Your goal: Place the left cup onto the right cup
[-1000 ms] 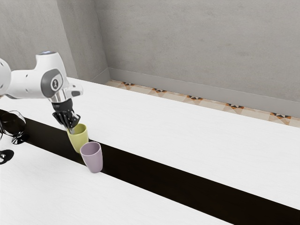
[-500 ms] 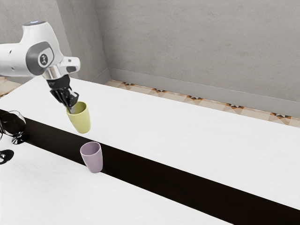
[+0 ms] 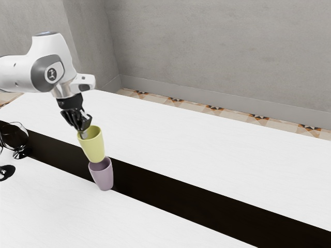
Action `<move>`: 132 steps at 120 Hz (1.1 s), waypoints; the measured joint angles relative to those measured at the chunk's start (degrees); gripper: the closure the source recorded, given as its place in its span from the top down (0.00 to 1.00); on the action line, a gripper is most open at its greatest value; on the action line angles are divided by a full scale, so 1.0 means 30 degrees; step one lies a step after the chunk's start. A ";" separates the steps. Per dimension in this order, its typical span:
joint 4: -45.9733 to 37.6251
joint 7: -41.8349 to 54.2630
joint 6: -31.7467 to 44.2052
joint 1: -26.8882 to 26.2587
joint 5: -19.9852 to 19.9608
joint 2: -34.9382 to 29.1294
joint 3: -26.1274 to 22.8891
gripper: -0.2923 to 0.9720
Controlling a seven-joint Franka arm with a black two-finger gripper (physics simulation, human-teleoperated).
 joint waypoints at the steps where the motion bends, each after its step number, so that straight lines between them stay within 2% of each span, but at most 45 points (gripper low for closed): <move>1: -0.0008 -0.0001 -0.0005 0.0051 -0.0001 -0.0005 0.0000 0.15; 17: -0.0128 -0.0017 -0.0046 0.0439 -0.0008 -0.0001 -0.0001 0.15; 84: 0.0100 -0.0085 0.0245 -0.0170 -0.0010 0.1214 0.0000 0.15; 94: 0.0227 -0.0111 0.0170 -0.0161 -0.0054 0.1277 -0.0014 0.23; 115: 0.0320 -0.0160 -0.0036 -0.0131 -0.0097 0.1090 -0.0075 0.49; 132: 0.0724 -0.0186 -0.0458 -0.0155 -0.0100 0.0798 -0.0092 0.61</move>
